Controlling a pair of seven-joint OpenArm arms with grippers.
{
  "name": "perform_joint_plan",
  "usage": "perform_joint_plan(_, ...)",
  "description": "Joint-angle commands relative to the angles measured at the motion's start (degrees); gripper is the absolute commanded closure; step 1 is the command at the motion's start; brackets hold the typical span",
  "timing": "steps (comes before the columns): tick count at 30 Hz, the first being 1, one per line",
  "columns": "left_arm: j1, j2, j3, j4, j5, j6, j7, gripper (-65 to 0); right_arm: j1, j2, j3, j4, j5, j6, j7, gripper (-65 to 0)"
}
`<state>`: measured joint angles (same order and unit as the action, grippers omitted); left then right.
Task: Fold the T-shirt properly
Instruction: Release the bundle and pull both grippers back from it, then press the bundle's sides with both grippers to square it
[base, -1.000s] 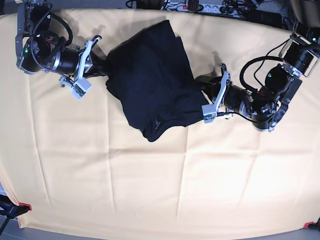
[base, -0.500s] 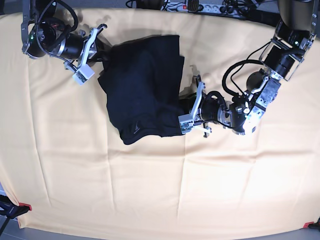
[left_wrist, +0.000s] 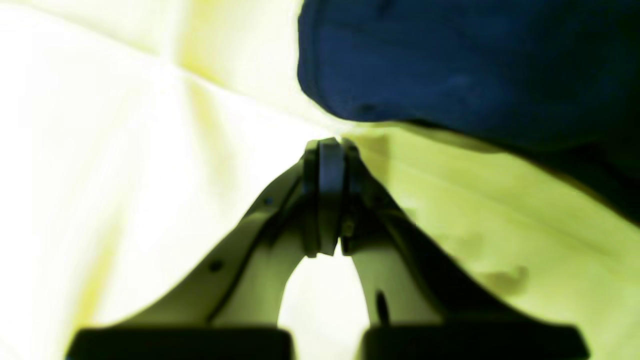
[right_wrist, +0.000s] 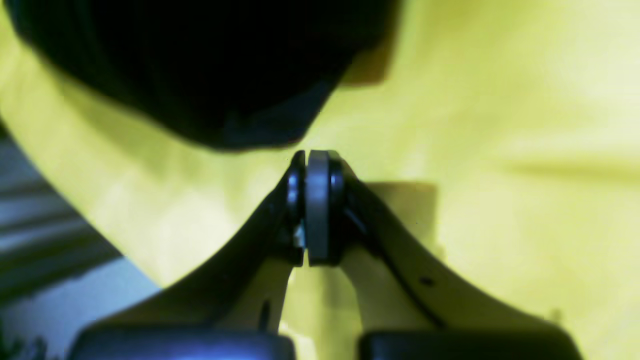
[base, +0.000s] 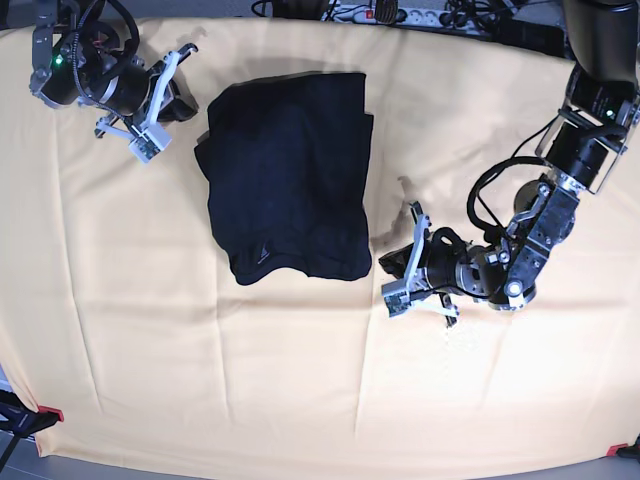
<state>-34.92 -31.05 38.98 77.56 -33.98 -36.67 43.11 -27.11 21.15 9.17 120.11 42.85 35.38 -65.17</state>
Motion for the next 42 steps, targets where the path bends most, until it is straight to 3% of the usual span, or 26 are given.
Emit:
perform_joint_plan(1,-1.7,-0.6,-0.5,0.8,-4.3,-2.3,0.8,0.0,0.1,0.6,0.7,1.9,1.5,-0.1,1.0,0.0)
perform_joint_plan(5,-1.7,-1.5,-0.5,0.8,-19.3,-3.3,9.4,0.0,0.2,0.6,0.6,2.7,8.1,1.9,1.0,-0.6)
perform_joint_plan(9,-1.7,-2.3,-0.5,0.8,-26.3,-3.3,13.1,0.0,0.1,0.6,0.6,2.6,9.6,1.6,1.6,-31.9)
perform_joint_plan(10,-1.7,-2.5,-0.5,0.8,-26.8,-3.3,13.1,0.0,0.1,0.6,0.6,2.6,9.2,1.5,2.2,-36.2)
perform_joint_plan(17,-1.7,-2.6,-0.5,0.8,-27.0,-3.3,13.1,0.0,0.2,-1.4,0.6,-0.9,3.2,0.0,10.4,-35.0)
perform_joint_plan(20,-1.7,-2.6,-0.5,0.8,-27.0,-3.3,13.1,0.0,0.2,-3.6,0.6,-1.9,3.2,2.2,9.6,-29.7)
perform_joint_plan(26,-1.7,-2.6,-0.5,0.8,-27.0,-3.3,13.1,0.0,0.5,-4.3,0.6,-1.4,11.1,4.6,3.2,-30.0)
perform_joint_plan(30,-1.7,-2.6,-0.5,0.8,-27.0,-3.3,13.1,0.0,0.6,-4.3,0.6,0.4,11.8,4.6,1.0,-31.8)
perform_joint_plan(34,-1.7,-2.6,-0.5,0.8,-27.0,-3.3,13.1,0.0,0.6,-4.2,0.6,0.9,11.8,4.6,1.0,-43.6)
perform_joint_plan(40,-0.9,-2.6,-0.5,0.8,-27.0,-3.3,13.1,0.0,0.3,-4.4,0.6,0.9,13.2,4.6,3.5,-43.3)
perform_joint_plan(42,-0.3,-2.6,-0.5,0.8,-27.0,-3.3,13.1,0.0,0.3,-4.5,0.6,0.9,10.4,4.6,5.7,-38.2)
